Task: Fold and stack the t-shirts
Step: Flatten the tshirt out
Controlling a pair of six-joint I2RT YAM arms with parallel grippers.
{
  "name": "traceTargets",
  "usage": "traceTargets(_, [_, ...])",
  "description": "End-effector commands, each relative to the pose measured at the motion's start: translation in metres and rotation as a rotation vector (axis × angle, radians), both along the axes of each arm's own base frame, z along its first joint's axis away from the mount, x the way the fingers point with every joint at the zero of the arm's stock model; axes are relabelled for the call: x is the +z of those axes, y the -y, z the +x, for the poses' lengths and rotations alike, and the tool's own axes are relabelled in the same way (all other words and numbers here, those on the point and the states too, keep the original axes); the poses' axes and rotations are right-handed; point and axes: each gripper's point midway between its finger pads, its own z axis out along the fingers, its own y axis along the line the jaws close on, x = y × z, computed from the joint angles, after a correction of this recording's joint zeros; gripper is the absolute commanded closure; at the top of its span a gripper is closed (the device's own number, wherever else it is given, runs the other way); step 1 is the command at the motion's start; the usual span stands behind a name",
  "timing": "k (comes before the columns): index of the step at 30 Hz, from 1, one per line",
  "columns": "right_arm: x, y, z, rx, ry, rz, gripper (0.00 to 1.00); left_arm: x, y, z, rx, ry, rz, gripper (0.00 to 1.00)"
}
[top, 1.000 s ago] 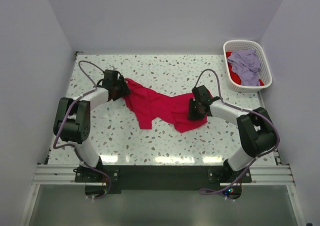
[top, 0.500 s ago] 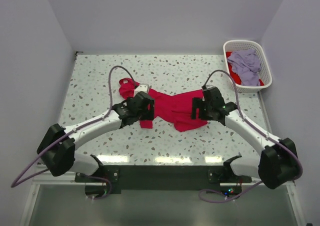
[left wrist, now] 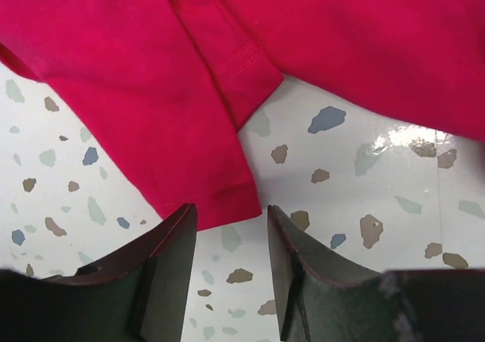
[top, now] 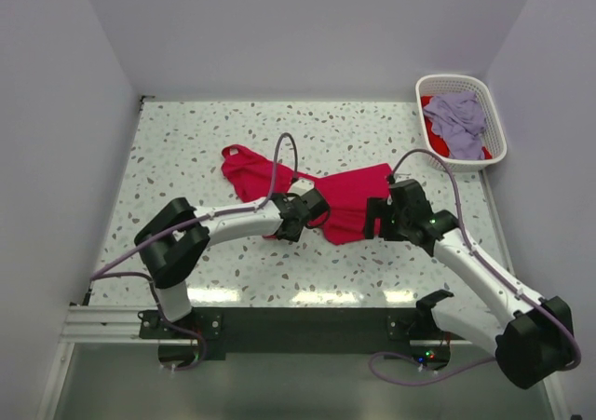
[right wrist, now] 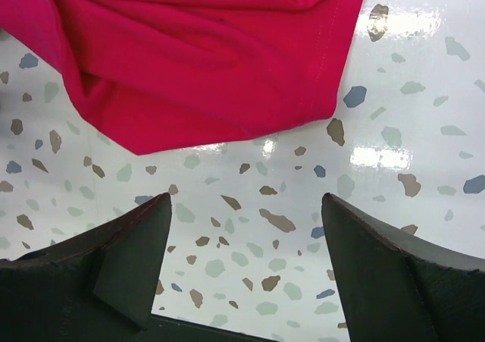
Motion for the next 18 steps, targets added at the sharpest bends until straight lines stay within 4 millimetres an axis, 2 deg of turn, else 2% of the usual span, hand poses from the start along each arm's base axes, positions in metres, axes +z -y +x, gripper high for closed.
traceTargets(1, [-0.001, 0.000, -0.006, -0.004, -0.007, 0.020, 0.16, 0.003, 0.012, 0.006, -0.020, -0.004, -0.019, 0.54])
traceTargets(9, [-0.003, -0.001, -0.009, -0.005, -0.005, 0.036, 0.16, -0.007, 0.014, 0.009, -0.019, -0.048, -0.053, 0.60])
traceTargets(18, [-0.007, -0.002, -0.011, -0.005, -0.009, 0.044, 0.16, -0.020, 0.015, 0.008, -0.019, -0.114, -0.138, 0.61])
